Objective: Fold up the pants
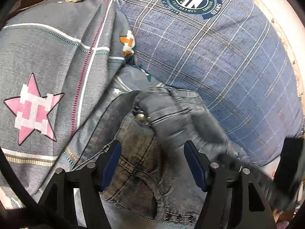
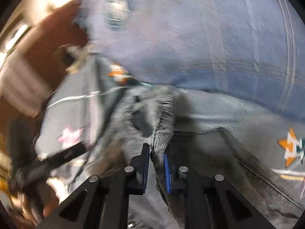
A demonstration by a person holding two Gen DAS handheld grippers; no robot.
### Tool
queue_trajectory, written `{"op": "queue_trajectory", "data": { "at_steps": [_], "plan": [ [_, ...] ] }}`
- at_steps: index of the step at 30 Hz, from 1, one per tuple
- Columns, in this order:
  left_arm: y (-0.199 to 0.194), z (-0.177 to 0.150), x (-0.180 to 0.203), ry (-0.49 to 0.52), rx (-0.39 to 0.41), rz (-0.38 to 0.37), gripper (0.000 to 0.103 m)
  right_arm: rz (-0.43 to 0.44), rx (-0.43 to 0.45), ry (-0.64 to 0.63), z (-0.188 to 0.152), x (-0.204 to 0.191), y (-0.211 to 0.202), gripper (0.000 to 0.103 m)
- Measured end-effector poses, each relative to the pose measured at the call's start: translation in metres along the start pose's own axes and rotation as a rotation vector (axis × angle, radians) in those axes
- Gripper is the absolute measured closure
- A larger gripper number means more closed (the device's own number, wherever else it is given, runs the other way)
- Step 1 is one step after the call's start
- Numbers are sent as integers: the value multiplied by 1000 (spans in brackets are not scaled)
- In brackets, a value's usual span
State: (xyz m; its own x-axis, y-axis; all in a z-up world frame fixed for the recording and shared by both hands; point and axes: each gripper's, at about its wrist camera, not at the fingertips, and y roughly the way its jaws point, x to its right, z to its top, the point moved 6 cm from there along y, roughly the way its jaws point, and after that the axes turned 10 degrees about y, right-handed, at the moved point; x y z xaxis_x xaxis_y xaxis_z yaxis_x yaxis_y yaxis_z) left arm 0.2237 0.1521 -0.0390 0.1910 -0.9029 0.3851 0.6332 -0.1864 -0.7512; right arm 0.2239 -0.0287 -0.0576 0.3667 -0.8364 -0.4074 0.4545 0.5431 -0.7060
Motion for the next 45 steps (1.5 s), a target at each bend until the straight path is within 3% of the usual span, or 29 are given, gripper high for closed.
{"op": "queue_trajectory", "data": {
  "at_steps": [5,7,11,14,16,19,20,21,23,25,29,34,36,40,41,42,43,44,45],
  "plan": [
    [-6,3,0,-17,-4,-86,33,79,-22,-176,-57,-53,4,88],
    [-8,4,1,6,-11,-88,28,53,-31,-188,-71,-58,12,88],
    [-1,-1,7,86,-62,-82,27,78,-26,-200,-88,-68,20,88],
    [7,-8,11,124,-108,-57,27,50,-14,-222,-99,-75,25,88],
    [10,-13,14,171,-125,4,27,51,-18,-220,-105,-75,29,88],
    [6,-20,-3,151,-93,92,28,31,-37,-237,-118,-78,33,88],
    [2,-24,-15,108,-71,110,41,29,-40,-242,-120,-80,35,88],
    [-4,-33,-33,40,-51,125,64,28,-41,-245,-123,-83,33,88],
    [-7,-45,-52,-35,-64,109,87,51,-40,-239,-125,-88,29,88],
    [-5,-55,-68,-100,-86,119,87,43,-28,-234,-128,-90,26,88],
    [8,-71,-73,-122,-151,163,87,-11,-76,-176,-136,-73,44,88],
    [9,-81,-77,-135,-171,188,78,69,-97,-38,-135,-55,47,88],
    [-1,-81,-79,-132,-143,228,52,75,-88,-4,-133,-53,37,87],
    [-41,-74,-71,-66,48,343,49,108,66,42,-135,-51,-26,87],
    [-54,-71,-60,-30,115,342,46,107,124,57,-139,-46,-47,86],
    [-60,-68,-52,0,161,332,37,106,158,72,-144,-39,-61,84],
    [-72,-67,-34,63,229,315,32,106,189,100,-151,-28,-81,72],
    [-79,-68,-17,125,277,304,23,103,211,129,-158,-15,-98,44],
    [-85,-73,9,218,327,278,23,92,245,160,-165,-2,-116,29]
  ]
}}
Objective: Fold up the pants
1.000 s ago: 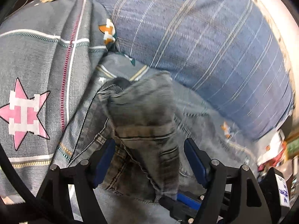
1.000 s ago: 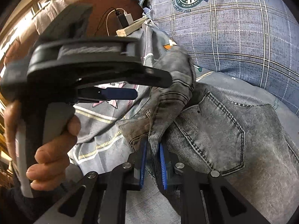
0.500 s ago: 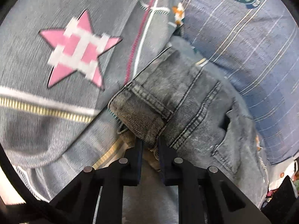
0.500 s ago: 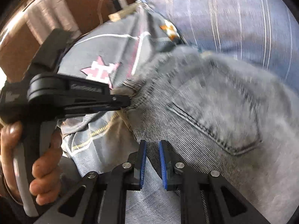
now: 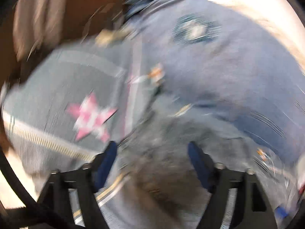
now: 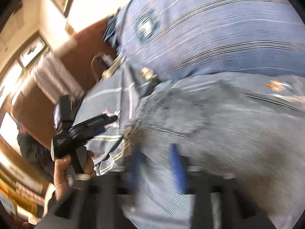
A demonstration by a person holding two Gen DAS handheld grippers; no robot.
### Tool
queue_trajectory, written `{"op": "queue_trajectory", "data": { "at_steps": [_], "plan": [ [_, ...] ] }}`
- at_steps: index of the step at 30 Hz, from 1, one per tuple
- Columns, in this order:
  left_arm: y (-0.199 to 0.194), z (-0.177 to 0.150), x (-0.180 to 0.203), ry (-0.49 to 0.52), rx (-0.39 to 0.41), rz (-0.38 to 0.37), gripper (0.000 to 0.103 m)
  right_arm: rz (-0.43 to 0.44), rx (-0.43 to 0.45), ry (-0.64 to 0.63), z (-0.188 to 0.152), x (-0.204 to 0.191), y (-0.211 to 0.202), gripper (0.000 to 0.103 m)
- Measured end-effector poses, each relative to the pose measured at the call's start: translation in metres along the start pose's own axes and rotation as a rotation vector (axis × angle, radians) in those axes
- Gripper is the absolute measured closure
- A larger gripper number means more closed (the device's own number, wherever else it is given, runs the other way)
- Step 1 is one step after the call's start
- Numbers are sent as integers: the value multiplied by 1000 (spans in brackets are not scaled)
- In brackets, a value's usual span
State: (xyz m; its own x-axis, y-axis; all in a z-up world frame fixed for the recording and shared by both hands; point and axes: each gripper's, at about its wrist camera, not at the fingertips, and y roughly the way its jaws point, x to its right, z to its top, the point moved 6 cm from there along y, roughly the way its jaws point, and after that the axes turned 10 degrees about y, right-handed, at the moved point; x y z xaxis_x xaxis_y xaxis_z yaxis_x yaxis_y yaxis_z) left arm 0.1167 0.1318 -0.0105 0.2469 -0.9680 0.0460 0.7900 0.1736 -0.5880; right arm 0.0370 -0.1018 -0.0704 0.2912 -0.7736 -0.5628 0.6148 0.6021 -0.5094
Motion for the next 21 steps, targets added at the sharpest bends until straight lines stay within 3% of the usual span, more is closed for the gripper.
{"op": "queue_trajectory", "data": {
  "at_steps": [1,3,6,10,14,16,19,21],
  "plan": [
    [-7,0,18,53,26,-36,23,-8,34,16,1,8,-14,22],
    [-13,-4,54,155,16,-134,23,-44,134,53,14,34,-61,22],
    [-27,-20,117,280,-27,-271,22,-161,215,157,38,82,-109,22],
    [-58,-41,210,442,-40,-428,23,-238,341,286,64,153,-163,22],
    [-77,-77,293,610,-106,-585,23,-343,432,515,49,236,-202,22],
    [-85,-97,331,716,-109,-618,23,-320,434,617,41,266,-214,22],
    [-88,-122,375,831,-124,-645,23,-211,446,720,31,289,-239,22],
    [-87,-139,401,905,-142,-670,23,-222,477,746,26,292,-253,22]
  ]
}}
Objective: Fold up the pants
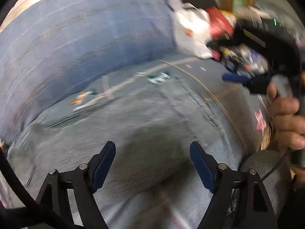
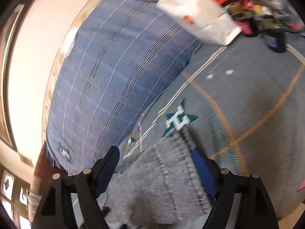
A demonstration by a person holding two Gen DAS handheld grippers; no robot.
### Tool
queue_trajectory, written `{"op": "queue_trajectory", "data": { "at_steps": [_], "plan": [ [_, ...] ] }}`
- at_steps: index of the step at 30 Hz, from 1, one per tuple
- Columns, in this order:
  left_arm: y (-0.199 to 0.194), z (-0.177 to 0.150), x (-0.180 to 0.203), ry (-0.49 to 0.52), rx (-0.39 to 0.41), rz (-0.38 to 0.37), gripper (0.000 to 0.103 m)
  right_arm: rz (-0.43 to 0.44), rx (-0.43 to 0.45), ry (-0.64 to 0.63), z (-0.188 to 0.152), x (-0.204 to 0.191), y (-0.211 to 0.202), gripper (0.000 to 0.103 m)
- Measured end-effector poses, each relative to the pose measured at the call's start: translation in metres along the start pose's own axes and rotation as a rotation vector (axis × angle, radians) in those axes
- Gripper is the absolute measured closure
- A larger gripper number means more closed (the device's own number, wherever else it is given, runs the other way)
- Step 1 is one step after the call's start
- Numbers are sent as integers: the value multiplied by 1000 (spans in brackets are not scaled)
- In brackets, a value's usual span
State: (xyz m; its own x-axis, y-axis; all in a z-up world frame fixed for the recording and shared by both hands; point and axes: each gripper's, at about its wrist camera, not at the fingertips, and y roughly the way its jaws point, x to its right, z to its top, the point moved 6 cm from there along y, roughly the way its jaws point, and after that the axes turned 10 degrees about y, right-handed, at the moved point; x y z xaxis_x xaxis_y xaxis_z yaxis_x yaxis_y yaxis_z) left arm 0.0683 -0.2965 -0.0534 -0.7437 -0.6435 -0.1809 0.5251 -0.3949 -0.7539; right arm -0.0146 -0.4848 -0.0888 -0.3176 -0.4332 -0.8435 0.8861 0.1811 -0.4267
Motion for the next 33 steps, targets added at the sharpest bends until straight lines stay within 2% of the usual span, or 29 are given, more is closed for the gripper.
{"op": "queue_trajectory", "data": {
  "at_steps": [2,4,8,10,11,12,13,16,20,22,24,26,29,31,32,33],
  "plan": [
    [21,4,14,62,-30,-29,23,-24,12,15,2,6,-4,22],
    [39,5,34,131,-65,-59,23,-10,17,33,9,14,-9,23],
    [57,13,60,224,-96,-45,24,8,2,105,15,34,-8,23],
    [69,21,70,284,-108,13,36,4,-6,148,17,44,-5,23],
    [74,24,72,297,-124,24,52,9,-14,159,16,47,-5,23],
    [79,29,72,287,-142,10,63,19,-27,175,16,50,-1,23],
    [80,33,68,258,-143,-1,64,30,-41,187,15,52,2,23],
    [64,43,58,176,-83,-44,82,53,-58,210,14,55,3,23],
    [45,47,43,62,-37,-143,87,51,-51,236,15,58,1,23],
    [32,54,29,-5,20,-154,92,53,-63,242,14,59,2,23],
    [22,62,15,-81,67,-170,92,64,-73,248,12,58,4,22],
    [27,63,10,-145,75,-179,92,71,-77,257,12,58,5,23],
    [64,49,25,-66,-49,-124,91,68,-73,281,13,63,5,22],
    [78,38,39,-38,-105,-122,81,66,-72,287,13,64,5,23],
    [75,38,44,-21,-87,-128,60,67,-78,282,13,64,5,23],
    [71,37,49,-13,-77,-132,34,68,-82,276,13,62,6,23]
  ]
}}
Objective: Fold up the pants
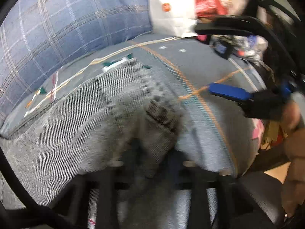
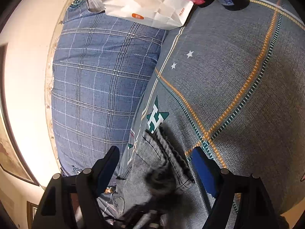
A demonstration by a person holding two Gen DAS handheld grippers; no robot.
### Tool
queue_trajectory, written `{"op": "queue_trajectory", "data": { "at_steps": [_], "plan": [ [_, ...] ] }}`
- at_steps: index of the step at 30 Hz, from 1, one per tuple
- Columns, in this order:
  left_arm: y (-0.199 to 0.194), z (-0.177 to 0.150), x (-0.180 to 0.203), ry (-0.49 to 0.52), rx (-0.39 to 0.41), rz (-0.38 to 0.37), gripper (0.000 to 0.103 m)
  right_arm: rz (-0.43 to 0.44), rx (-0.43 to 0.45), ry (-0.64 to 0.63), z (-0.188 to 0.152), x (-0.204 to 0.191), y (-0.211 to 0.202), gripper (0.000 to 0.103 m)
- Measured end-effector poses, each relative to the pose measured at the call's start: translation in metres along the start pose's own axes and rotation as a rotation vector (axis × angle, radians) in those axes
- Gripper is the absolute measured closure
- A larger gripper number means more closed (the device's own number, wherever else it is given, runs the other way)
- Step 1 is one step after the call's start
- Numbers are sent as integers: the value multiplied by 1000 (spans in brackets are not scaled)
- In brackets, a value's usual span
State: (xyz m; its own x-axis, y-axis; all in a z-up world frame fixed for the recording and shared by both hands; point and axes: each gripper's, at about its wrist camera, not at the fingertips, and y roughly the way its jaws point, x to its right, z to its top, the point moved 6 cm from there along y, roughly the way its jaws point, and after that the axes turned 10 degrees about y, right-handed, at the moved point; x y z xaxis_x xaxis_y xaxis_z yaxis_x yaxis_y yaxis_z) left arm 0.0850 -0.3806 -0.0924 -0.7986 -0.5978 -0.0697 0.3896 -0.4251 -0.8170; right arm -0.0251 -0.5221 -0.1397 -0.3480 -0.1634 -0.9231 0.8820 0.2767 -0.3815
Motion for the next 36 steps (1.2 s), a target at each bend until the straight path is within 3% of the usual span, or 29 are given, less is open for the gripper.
{"op": "queue_trajectory", "data": {
  "at_steps": [1,4,8,10,11,12,14,15,22,26,29,30,32,33,36],
  "plan": [
    [-2,1,2,2,5,17,26,0,-1,-7,0,-1,0,23],
    [-1,4,7,66,1,98,25,1,-17,-26,-2,-5,5,22],
    [17,10,13,126,-33,96,25,31,-39,-6,-2,-4,8,23],
    [25,12,10,131,-44,122,34,35,-34,13,-1,0,7,23],
    [26,13,8,119,-33,125,39,32,-35,13,0,1,7,23],
    [24,16,5,97,-20,120,55,32,-38,9,0,1,7,23],
    [20,20,0,78,-13,142,76,34,-47,2,0,0,10,23],
    [16,20,-3,73,-8,142,81,36,-58,-4,-1,-1,12,23],
    [-28,11,-33,-178,129,20,83,58,-170,-15,-9,-8,42,22],
    [-43,8,-40,-240,175,-2,83,13,-237,-28,-23,-10,65,22],
    [-47,5,-40,-252,172,-33,83,40,-273,-65,-33,-20,74,23],
    [-49,5,-41,-254,176,-39,83,38,-274,-105,-37,-26,75,27],
    [-57,0,-43,-268,187,-59,84,16,-272,-184,-48,-39,80,56],
    [-63,-2,-45,-275,198,-58,84,35,-285,-209,-54,-46,83,65],
    [-89,-10,-56,-299,264,-68,84,98,-275,-314,-75,-75,77,74]
  ]
}}
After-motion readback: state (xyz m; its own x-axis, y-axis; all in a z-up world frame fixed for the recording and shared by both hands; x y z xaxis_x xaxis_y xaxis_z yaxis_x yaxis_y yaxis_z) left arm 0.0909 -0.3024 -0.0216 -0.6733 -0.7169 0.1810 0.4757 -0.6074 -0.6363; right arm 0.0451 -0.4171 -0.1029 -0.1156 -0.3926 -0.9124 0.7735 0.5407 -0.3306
